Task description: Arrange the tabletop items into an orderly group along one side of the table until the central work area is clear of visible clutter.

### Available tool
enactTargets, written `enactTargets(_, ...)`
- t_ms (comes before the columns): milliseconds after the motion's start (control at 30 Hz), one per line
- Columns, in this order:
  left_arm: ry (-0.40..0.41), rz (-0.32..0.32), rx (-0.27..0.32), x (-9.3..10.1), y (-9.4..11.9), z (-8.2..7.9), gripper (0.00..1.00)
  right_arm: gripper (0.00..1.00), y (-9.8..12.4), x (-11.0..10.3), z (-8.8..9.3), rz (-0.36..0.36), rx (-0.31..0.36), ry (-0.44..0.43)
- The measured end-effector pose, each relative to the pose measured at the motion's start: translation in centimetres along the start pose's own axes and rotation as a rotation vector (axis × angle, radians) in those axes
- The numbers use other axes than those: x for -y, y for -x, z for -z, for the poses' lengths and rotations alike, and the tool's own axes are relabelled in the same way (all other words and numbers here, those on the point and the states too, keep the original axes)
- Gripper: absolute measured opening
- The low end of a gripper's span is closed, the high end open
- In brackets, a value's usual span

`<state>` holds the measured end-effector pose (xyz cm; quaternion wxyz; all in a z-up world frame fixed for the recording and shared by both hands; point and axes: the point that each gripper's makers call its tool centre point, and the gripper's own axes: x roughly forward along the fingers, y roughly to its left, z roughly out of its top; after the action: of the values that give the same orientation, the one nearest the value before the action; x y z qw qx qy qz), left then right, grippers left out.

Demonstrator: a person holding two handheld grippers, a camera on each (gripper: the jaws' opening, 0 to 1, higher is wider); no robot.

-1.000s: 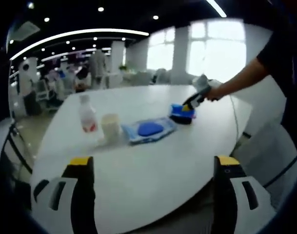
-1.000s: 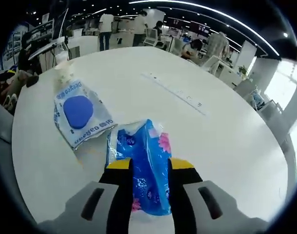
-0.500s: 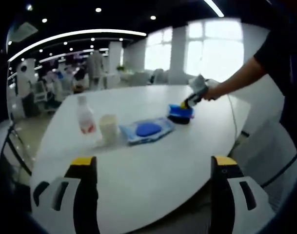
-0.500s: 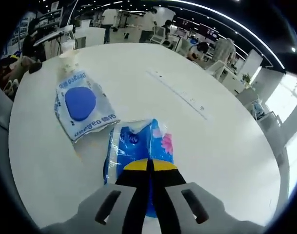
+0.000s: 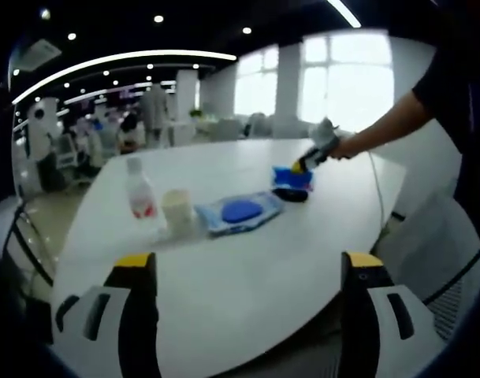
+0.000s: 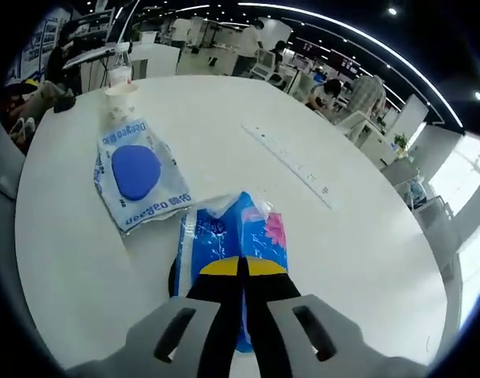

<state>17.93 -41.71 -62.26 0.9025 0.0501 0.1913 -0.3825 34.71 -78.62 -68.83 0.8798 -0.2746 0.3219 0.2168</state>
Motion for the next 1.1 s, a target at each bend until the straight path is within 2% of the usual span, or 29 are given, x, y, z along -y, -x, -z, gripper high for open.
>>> enactTargets(267, -0.005, 0.004, -0.005, 0.2, -0.1, 0.0, 0.95, 0.0, 0.0, -0.4, -2.8, -0.013, 0.063, 0.022)
enactTargets(500, -0.004, 0.003, -0.015, 0.1, -0.1, 0.3, 0.96, 0.0, -0.9, -2.1, -5.5, -0.051, 0.107, 0.058)
enactTargets(767, -0.003, -0.005, -0.019, 0.0, -0.1, 0.3, 0.96, 0.0, -2.3, -2.6, -6.8, -0.083, 0.13, 0.073)
enactTargets(1100, -0.008, -0.009, -0.025, -0.2, -0.1, 0.4, 0.96, 0.0, -3.7, -4.3, -8.4, -0.118, 0.146, 0.082)
